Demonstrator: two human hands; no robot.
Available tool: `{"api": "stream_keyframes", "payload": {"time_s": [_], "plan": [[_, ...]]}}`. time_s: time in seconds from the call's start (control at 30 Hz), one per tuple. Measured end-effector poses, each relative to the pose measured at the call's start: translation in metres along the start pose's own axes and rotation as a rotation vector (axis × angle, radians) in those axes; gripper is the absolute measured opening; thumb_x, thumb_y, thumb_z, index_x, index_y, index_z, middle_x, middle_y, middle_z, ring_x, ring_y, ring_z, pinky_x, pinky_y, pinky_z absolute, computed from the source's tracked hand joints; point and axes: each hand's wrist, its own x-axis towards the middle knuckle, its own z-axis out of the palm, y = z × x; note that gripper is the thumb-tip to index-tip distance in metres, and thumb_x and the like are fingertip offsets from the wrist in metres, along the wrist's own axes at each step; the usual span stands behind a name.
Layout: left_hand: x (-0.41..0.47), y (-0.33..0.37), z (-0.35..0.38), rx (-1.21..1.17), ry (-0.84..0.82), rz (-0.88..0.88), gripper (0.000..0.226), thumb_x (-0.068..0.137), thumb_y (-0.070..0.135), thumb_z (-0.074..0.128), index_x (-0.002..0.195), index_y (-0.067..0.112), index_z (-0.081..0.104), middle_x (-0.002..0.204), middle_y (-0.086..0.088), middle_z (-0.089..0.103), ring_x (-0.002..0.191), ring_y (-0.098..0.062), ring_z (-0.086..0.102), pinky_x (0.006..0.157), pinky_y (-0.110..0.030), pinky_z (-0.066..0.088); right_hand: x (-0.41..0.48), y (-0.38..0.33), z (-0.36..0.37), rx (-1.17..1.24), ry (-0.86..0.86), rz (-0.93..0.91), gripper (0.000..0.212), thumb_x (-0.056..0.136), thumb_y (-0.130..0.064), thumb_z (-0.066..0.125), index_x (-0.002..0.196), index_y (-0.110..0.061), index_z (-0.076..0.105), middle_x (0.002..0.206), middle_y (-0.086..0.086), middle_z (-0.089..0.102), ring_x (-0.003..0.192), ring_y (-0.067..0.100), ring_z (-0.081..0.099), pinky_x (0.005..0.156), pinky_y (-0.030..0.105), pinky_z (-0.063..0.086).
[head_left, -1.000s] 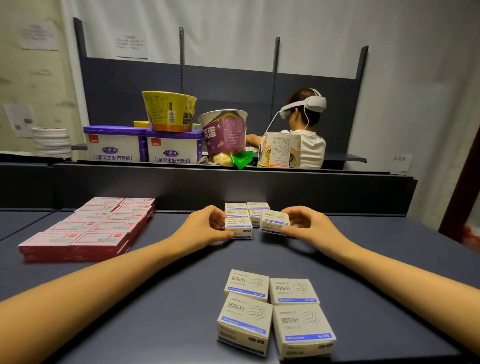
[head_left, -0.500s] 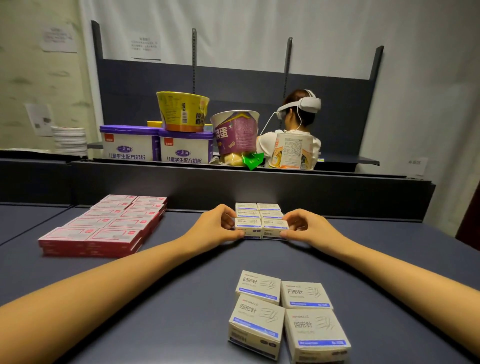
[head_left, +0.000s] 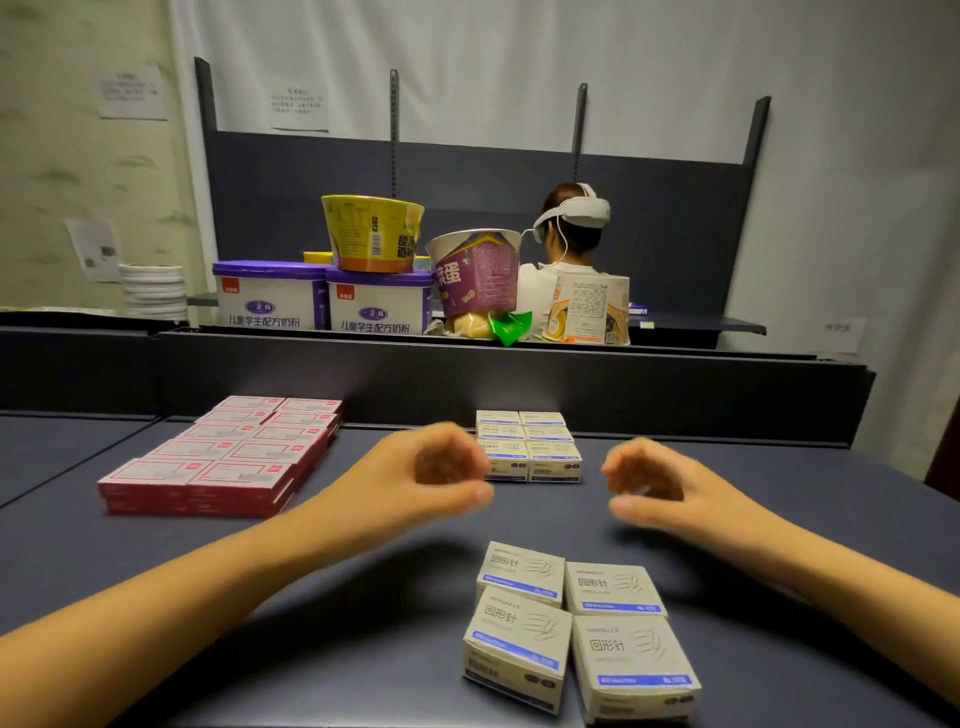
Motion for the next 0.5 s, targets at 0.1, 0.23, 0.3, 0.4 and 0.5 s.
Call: {"api": "stream_keyframes", "payload": {"time_s": [0.1, 0.23, 0.3, 0.4, 0.5], "plan": [[-0.034, 0.008, 0.008, 0.021, -0.169, -0.03, 0.017, 0.068, 0.037, 0.071, 0.083, 0.03, 0.066, 0.081, 0.007, 0.068, 0.074, -0.004, 0.06, 0.074, -0.018, 0.049, -0.04, -0.015, 0.001, -0.016, -0.076, -0.048, 0.045, 0.058, -0.067, 0.069, 0.088, -0.033, 0.061, 0.088, -0.008, 0.065, 0.079, 0.008, 0.058, 0.075, 0.021, 0.048], [-0.056, 0.01, 0.015, 0.146, -0.193, 0.002, 0.029, 0.069, 0.04, 0.073, 0.095, 0.029, 0.065, 0.093, 0.012, 0.06, 0.076, -0.007, 0.059, 0.077, -0.021, 0.05, -0.075, -0.024, 0.007, -0.069, -0.162, -0.056, 0.046, 0.062, -0.068, 0.065, 0.094, -0.035, 0.059, 0.096, -0.008, 0.067, 0.08, 0.011, 0.061, 0.071, 0.022, 0.051], [-0.06, 0.011, 0.016, 0.192, -0.186, 0.02, 0.032, 0.07, 0.038, 0.075, 0.098, 0.03, 0.063, 0.098, 0.013, 0.057, 0.08, -0.01, 0.059, 0.079, -0.021, 0.05, -0.081, -0.026, 0.01, -0.109, -0.176, -0.058, 0.049, 0.062, -0.07, 0.064, 0.099, -0.037, 0.058, 0.101, -0.01, 0.066, 0.085, 0.013, 0.06, 0.071, 0.018, 0.05], [-0.064, 0.011, 0.018, 0.261, -0.181, 0.031, 0.037, 0.071, 0.033, 0.078, 0.104, 0.031, 0.061, 0.104, 0.013, 0.056, 0.088, -0.011, 0.058, 0.081, -0.022, 0.05, -0.084, -0.029, 0.011, -0.148, -0.16, -0.076, 0.054, 0.058, -0.077, 0.061, 0.099, -0.042, 0.056, 0.103, -0.014, 0.065, 0.09, 0.012, 0.06, 0.072, 0.017, 0.051], [-0.068, 0.01, 0.021, 0.316, -0.177, 0.018, 0.041, 0.072, 0.035, 0.076, 0.108, 0.034, 0.056, 0.106, 0.016, 0.055, 0.093, -0.009, 0.057, 0.083, -0.022, 0.049, -0.088, -0.03, 0.012, -0.206, -0.166, -0.083, 0.054, 0.059, -0.075, 0.061, 0.102, -0.045, 0.053, 0.107, -0.018, 0.063, 0.095, 0.012, 0.059, 0.073, 0.017, 0.051]]}}
